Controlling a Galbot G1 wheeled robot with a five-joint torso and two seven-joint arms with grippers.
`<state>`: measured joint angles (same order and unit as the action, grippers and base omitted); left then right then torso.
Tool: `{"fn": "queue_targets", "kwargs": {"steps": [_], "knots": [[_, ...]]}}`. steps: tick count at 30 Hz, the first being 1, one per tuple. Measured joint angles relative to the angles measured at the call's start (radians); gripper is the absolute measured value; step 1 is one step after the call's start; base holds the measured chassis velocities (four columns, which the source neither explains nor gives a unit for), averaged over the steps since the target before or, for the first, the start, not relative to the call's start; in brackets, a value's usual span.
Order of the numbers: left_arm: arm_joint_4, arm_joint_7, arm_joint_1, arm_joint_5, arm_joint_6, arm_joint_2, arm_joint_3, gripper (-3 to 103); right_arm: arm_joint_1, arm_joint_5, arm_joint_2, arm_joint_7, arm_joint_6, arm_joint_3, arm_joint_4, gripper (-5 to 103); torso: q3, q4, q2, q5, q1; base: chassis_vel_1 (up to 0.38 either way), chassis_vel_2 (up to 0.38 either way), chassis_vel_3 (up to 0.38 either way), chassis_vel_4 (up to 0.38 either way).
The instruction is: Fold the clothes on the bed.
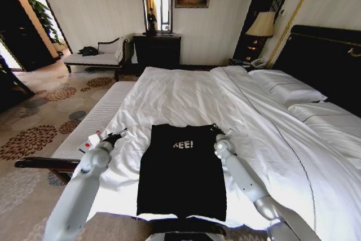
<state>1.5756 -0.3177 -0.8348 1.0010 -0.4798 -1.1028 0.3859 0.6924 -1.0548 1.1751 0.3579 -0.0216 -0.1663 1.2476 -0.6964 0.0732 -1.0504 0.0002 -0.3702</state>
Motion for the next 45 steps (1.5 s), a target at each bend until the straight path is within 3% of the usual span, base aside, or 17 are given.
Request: {"fn": "queue_targets", "kwargs": {"steps": [3, 10, 19, 26, 29, 31, 39, 41, 44, 45], "knots": [[-0.098, 0.011, 0.103, -0.002, 0.012, -0.03, -0.078, 100, 0.009, 0.012, 0.001, -0.001, -0.002, 0.0, 0.002, 0, 0.0, 0.0006, 0.0, 0.0001, 0.0, 0.0, 0.0, 0.0, 0.0], [-0.259, 0.033, 0.201, -0.046, 0.03, -0.103, -0.177, 100, 0.027, 0.021, 0.005, -0.002, -0.006, -0.006, 0.007, 0, 0.0, 0.0002, 0.0, 0.0001, 0.0, 0.0, 0.0, 0.0, 0.0], [-0.37, 0.07, 0.215, -0.1, 0.066, -0.232, -0.179, 100, 0.055, 0.022, -0.004, -0.002, -0.009, -0.021, 0.022, 0, 0.0, 0.0, 0.0, 0.0001, 0.0, 0.0, 0.0, 0.0, 0.0], [-0.456, 0.121, 0.248, -0.132, 0.102, -0.291, -0.17, 102, 0.071, 0.018, -0.008, 0.001, -0.011, -0.028, 0.033, 0, 0.0, 0.0, 0.0, 0.0001, 0.0, 0.0, 0.0, 0.0, 0.0], [-0.49, 0.142, 0.263, -0.143, 0.116, -0.307, -0.161, 99, 0.073, 0.017, -0.009, 0.001, -0.011, -0.027, 0.034, 0, 0.0, 0.0, 0.0, 0.0, 0.0, 0.0, 0.0, 0.0, 0.0], [-0.51, 0.152, 0.271, -0.152, 0.123, -0.315, -0.156, 97, 0.073, 0.017, -0.009, 0.001, -0.011, -0.026, 0.034, 0, 0.0, 0.0, 0.0, 0.0, 0.0, 0.0, 0.0, 0.0, 0.0], [-0.593, 0.207, 0.294, -0.204, 0.167, -0.343, -0.135, 60, 0.059, 0.013, 0.0, 0.001, -0.011, -0.021, 0.02, 0, 0.0, 0.0, 0.0, -0.0001, 0.0, 0.0, 0.0, 0.0, 0.0], [-0.594, 0.208, 0.294, -0.205, 0.168, -0.344, -0.135, 60, 0.059, 0.012, -0.001, 0.001, -0.011, -0.021, 0.02, 0, 0.0, -0.0001, 0.0, -0.0001, 0.0, 0.0, 0.0, 0.0, 0.0], [-0.601, 0.214, 0.296, -0.206, 0.178, -0.345, -0.129, 44, 0.058, 0.011, -0.003, 0.0, -0.011, -0.019, 0.021, 0, 0.0, 0.0, 0.0, -0.0002, 0.0, 0.0, 0.0, 0.0, 0.0], [-0.601, 0.215, 0.295, -0.206, 0.179, -0.344, -0.129, 44, 0.058, 0.011, -0.003, 0.0, -0.011, -0.019, 0.021, 0, 0.0, 0.0, 0.0, -0.0002, 0.0, 0.0, 0.0, 0.0, 0.0]]}}
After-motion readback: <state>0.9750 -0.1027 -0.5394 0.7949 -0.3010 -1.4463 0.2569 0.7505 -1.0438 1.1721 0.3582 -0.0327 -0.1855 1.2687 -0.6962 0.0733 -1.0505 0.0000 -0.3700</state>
